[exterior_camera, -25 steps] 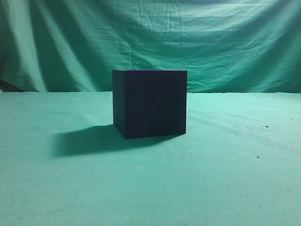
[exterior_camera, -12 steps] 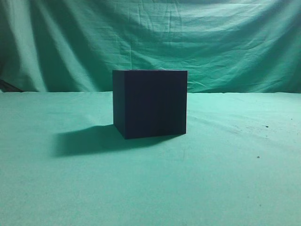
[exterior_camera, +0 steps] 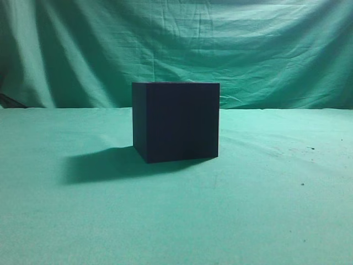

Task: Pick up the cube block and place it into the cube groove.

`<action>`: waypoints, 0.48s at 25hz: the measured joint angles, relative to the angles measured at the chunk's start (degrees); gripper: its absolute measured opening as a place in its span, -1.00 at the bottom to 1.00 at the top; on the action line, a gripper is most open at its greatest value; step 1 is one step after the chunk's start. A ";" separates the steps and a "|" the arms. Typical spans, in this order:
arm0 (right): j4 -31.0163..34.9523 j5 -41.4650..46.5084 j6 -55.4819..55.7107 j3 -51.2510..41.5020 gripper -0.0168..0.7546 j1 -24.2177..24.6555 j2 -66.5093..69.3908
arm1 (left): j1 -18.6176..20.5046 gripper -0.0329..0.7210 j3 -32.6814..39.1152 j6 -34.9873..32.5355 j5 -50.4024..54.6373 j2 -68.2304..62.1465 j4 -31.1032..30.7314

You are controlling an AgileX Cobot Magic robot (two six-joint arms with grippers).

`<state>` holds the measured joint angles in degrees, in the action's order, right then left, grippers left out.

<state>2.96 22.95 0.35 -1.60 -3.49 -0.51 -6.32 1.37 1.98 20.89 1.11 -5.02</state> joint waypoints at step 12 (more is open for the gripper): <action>0.00 -0.21 -0.74 0.00 -0.83 0.00 0.00 | 0.00 -0.91 0.00 0.00 0.00 0.00 0.00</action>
<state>2.96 22.74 -0.39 -1.60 -3.49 -0.51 -6.32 1.37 1.98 20.89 1.11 -5.02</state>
